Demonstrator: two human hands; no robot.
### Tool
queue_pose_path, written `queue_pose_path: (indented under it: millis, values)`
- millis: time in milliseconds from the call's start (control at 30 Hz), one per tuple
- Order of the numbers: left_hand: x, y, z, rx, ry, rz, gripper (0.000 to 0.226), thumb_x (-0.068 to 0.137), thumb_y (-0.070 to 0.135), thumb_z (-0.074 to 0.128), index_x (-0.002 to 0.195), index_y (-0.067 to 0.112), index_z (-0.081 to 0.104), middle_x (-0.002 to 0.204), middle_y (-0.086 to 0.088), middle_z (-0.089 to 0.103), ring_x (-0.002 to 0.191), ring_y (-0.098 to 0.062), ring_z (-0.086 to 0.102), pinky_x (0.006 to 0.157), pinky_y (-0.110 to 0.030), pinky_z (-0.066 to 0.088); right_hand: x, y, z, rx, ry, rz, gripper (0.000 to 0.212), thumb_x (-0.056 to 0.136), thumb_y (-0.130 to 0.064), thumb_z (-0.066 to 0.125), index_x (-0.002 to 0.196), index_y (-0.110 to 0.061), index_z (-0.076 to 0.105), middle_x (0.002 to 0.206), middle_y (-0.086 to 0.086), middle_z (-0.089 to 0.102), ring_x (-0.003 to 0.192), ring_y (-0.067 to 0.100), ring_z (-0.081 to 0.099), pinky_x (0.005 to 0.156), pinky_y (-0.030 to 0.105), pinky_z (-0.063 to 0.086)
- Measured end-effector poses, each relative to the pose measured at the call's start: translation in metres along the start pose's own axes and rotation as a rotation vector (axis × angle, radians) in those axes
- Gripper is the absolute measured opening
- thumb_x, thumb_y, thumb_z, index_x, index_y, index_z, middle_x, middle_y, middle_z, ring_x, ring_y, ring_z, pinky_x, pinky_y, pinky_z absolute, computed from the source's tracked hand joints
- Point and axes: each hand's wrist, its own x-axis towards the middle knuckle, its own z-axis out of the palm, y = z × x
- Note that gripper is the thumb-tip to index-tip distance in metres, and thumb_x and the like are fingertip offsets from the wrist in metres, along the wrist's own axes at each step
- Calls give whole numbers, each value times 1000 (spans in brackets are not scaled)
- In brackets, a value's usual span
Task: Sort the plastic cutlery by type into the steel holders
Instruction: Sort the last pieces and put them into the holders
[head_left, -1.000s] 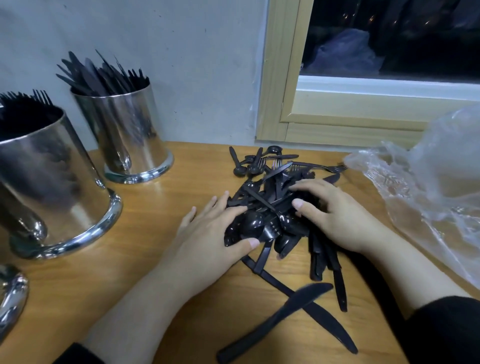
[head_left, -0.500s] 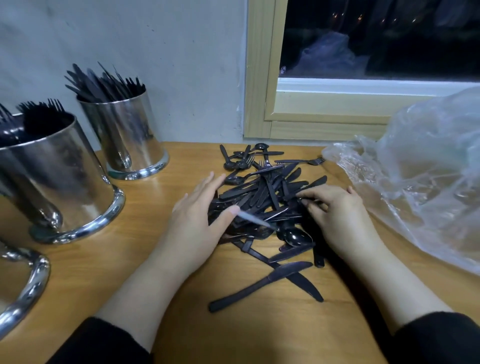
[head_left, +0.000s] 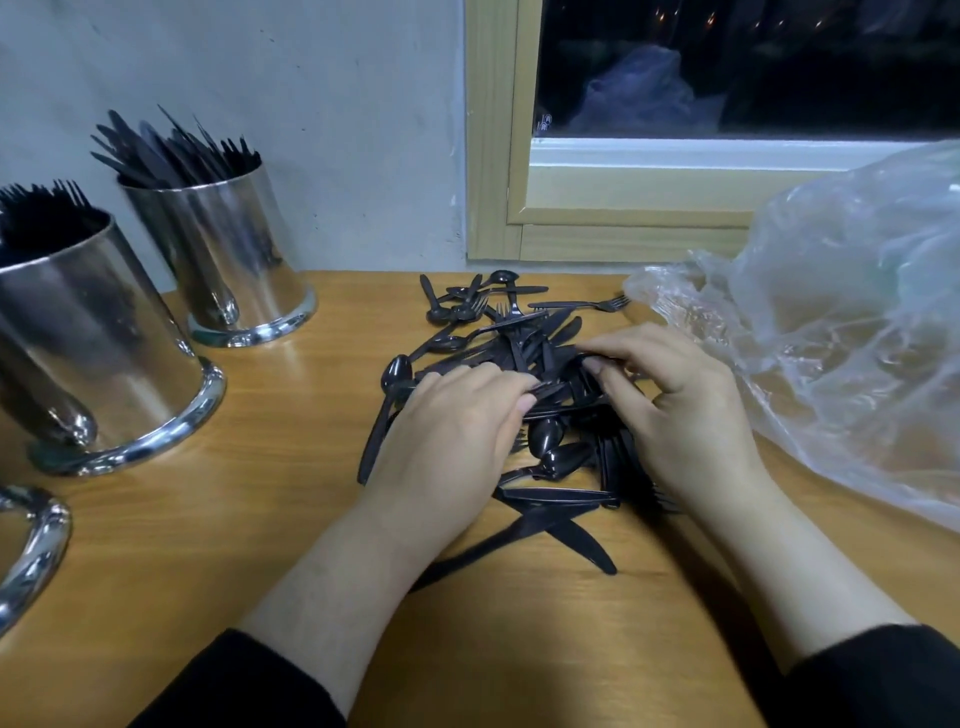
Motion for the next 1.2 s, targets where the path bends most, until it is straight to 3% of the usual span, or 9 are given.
queue_pose_path:
  millis: [133,300,400,467,600,767,867,1033,1200]
  values:
    - [0,-14,-9,-120,-13,-234,28,106,33,40,110,23,66,87,13,63,81,-6,58,72,-34,50,4,4,-7,34,-71,236,26,95,-27,65,121,-28,69,98,-17,67,82,-2,58,75,13,45]
    - [-2,-22,-19,-253,91,-397,22,106,26,49,99,26,70,57,13,49,59,3,51,52,-13,35,5,31,-30,-182,-508,337,27,92,-25,69,118,-34,68,105,-20,56,93,-4,56,75,4,39]
    - [-1,-18,-16,-258,89,-409,24,105,23,49,106,23,73,62,14,50,61,7,51,53,-9,35,3,35,-25,-248,-632,383,31,94,-27,68,124,-33,66,113,-10,57,99,10,57,82,19,42]
    - [-2,-16,-16,-265,96,-403,24,105,23,50,106,22,74,64,12,53,62,5,52,54,-9,35,3,36,-20,-267,-611,404,29,95,-25,67,123,-30,68,112,-5,60,103,17,57,89,32,46]
    - [-3,-17,-16,-289,137,-388,24,104,22,52,110,23,75,62,14,52,62,5,53,53,-8,35,3,41,-14,-284,-476,370,20,95,-20,66,114,-23,74,107,-3,66,99,19,60,89,35,49]
    - [-3,-18,-16,-301,175,-364,26,104,22,51,112,19,75,78,14,61,80,5,57,63,-6,39,6,41,-19,-233,-246,282,12,94,-18,67,104,-19,74,92,-10,63,84,-2,55,72,10,36]
    - [-3,-19,-15,-295,226,-348,26,104,22,50,110,16,75,81,11,63,86,2,57,67,-7,40,8,35,-25,-131,-115,207,11,96,-19,65,104,-18,73,90,-16,61,81,-9,53,71,5,35]
    - [-4,-16,-15,-297,222,-330,22,103,23,50,97,23,71,83,14,63,87,-2,60,69,-14,44,4,8,-20,113,-138,154,12,97,-16,63,98,-26,70,94,-14,67,88,4,61,74,8,40]
    - [-9,-6,-13,-410,57,-284,30,103,27,49,123,39,69,82,14,69,81,-3,67,72,-12,49,-1,-7,-2,228,-152,211,7,94,-16,67,91,-20,72,86,0,68,81,17,61,74,22,46]
